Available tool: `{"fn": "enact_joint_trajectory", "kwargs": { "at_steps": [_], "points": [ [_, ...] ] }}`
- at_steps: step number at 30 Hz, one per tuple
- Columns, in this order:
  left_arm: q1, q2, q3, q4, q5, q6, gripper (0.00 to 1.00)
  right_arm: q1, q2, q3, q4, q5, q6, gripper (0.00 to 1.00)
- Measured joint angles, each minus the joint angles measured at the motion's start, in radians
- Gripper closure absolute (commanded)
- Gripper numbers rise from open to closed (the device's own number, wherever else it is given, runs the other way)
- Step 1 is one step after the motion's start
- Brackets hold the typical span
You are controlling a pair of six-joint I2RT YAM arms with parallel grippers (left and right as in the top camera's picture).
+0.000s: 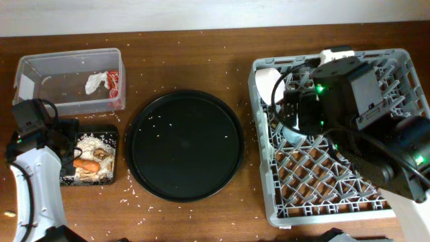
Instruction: Sort waste into correct bins and load items into the dishwasher rack
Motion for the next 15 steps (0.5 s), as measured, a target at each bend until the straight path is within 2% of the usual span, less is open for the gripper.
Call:
{"fn": "enact_joint_trajectory", "kwargs": {
  "at_steps": [5,11,12,13,15],
  "points": [
    [0.000,0.000,0.000,0.001,0.000,0.000,0.01,-0.137,-0.118,-0.238,0.216,0.017,0.012,0.01],
    [0.000,0.000,0.000,0.000,0.008,0.000,0.01,-0.318,-0.519,-0.782,0.656,-0.095,-0.053,0.01],
    [0.000,0.000,0.000,0.000,0.009,0.000,0.01,-0.348,-0.639,-0.937,0.760,-0.116,-0.068,0.01],
    [0.000,0.000,0.000,0.000,0.010,0.000,0.01,-0.356,-0.683,-0.990,0.769,-0.122,-0.072,0.01],
    [0.000,0.000,0.000,0.001,0.011,0.000,0.01,-0.373,-0.793,-1.136,0.899,-0.141,-0.077,0.01]
  ]
}}
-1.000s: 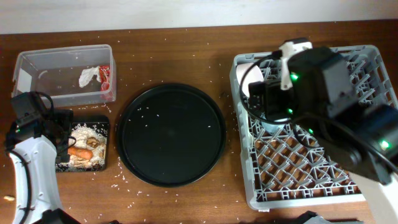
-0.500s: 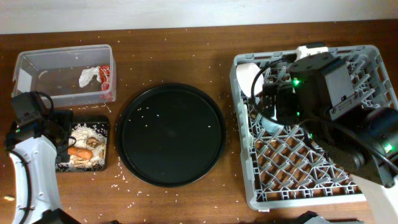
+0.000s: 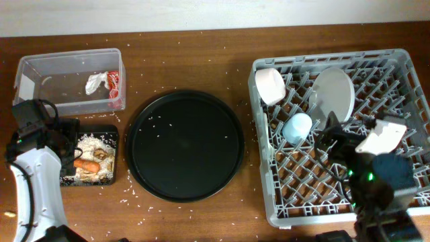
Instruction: Sort waste into correct bins and load items into the dishwasher rack
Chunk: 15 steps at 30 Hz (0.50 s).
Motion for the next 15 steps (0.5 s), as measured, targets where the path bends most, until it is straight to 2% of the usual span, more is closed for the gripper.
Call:
{"fn": "enact_joint_trajectory", "kwargs": {
  "at_steps": [2,6,15],
  "points": [
    [0.000,0.000,0.000,-0.002,0.000,0.000,0.01,-0.011,-0.131,-0.154,0.095,-0.011,-0.002,0.01],
    [0.000,0.000,0.000,-0.002,0.000,0.000,0.01,-0.012,-0.296,-0.347,0.255,-0.079,-0.060,0.01],
    [0.000,0.000,0.000,-0.002,0.000,0.000,0.01,-0.012,-0.445,-0.577,0.423,-0.146,-0.152,0.01]
  ]
}}
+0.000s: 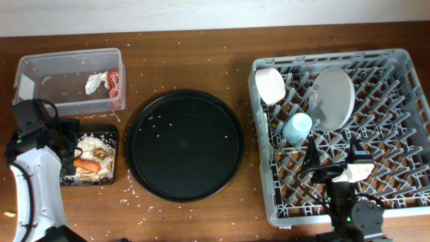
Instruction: Sort waste into correct bins and load items into the dishwasher rack
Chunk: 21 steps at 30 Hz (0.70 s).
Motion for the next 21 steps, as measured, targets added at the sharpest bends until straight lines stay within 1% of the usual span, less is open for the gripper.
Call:
{"fn": "enact_joint_trajectory", "kwargs": {
  "at_steps": [6,8,10,13,21],
  "points": [
    [0.000,0.000,0.000,0.000,0.000,0.000,0.01,0.000,-0.072,-0.143,0.135,-0.007,-0.002,0.02],
    [0.000,0.000,0.000,0.000,0.000,0.000,0.01,0.000,-0.073,-0.161,0.141,-0.007,-0.003,0.02],
    [0.000,0.000,0.000,0.000,0.000,0.000,0.01,0.000,-0.074,-0.166,0.125,-0.007,-0.003,0.01],
    [0.000,0.000,0.000,0.000,0.000,0.000,0.01,0.000,-0.076,-0.170,-0.007,-0.014,-0.004,0.02],
    [0.000,0.000,0.000,0.000,0.000,0.000,0.01,0.000,-0.074,-0.170,-0.009,-0.036,-0.003,0.01]
  ]
}}
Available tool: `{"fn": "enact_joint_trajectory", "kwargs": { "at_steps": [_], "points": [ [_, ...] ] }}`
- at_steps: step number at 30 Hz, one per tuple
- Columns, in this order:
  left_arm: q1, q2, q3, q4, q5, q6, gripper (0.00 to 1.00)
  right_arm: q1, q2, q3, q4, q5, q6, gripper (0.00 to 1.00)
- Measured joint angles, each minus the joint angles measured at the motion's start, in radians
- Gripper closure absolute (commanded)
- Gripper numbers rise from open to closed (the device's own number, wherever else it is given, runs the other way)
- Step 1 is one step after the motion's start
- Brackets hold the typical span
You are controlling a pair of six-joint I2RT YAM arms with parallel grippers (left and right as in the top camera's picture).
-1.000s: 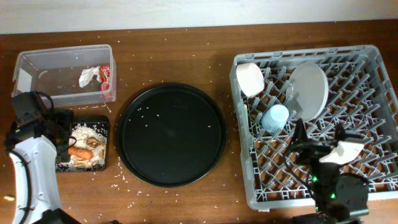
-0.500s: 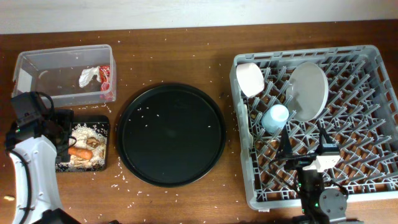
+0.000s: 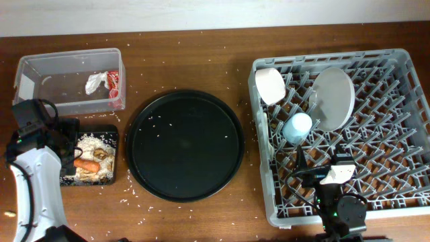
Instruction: Sort waste into correct bins and load items into the dishwasher rack
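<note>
The grey dishwasher rack [image 3: 396, 141] on the right holds a white cup [image 3: 271, 85], a light blue cup [image 3: 297, 128] and a grey plate [image 3: 332, 97] standing on edge. My right gripper [image 3: 300, 168] is low over the rack's front part, away from the dishes; its jaws are too small to read. The round black tray [image 3: 185, 144] in the middle carries only rice grains. At the far left my left gripper [image 3: 65, 138] hovers at the edge of the small black bin [image 3: 114, 129], which holds a carrot [image 3: 85, 164] and rice. Its jaws are hidden.
A clear plastic bin [image 3: 67, 55] at the back left holds a crumpled red-and-white wrapper [image 3: 104, 82]. Rice grains are scattered over the brown table around the tray and bins.
My right arm has drawn slightly further toward the table's front edge and a little to the left. The left arm and all the dishes are where they were.
My right arm first hung over the back of the rack, covering the plate and cups. Then it stood over the rack's front right, with plate and both cups standing free. After that it was at the rack's front edge, and it is lower still now.
</note>
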Motion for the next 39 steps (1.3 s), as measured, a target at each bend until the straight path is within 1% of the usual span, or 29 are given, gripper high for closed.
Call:
{"fn": "enact_joint_trajectory", "kwargs": {
  "at_steps": [31,34,39],
  "points": [
    [-0.001,-0.003,0.000,0.000,0.000,0.000,0.01,0.000,0.000,0.000,0.000,0.000,0.000,0.01],
    [-0.037,-0.061,-0.001,0.000,0.000,0.000,0.01,0.000,0.000,0.000,0.000,0.000,0.000,0.01],
    [-0.208,-0.286,-0.002,0.000,0.000,0.000,0.01,0.000,0.000,0.000,0.000,-0.001,0.000,0.01]
  ]
}}
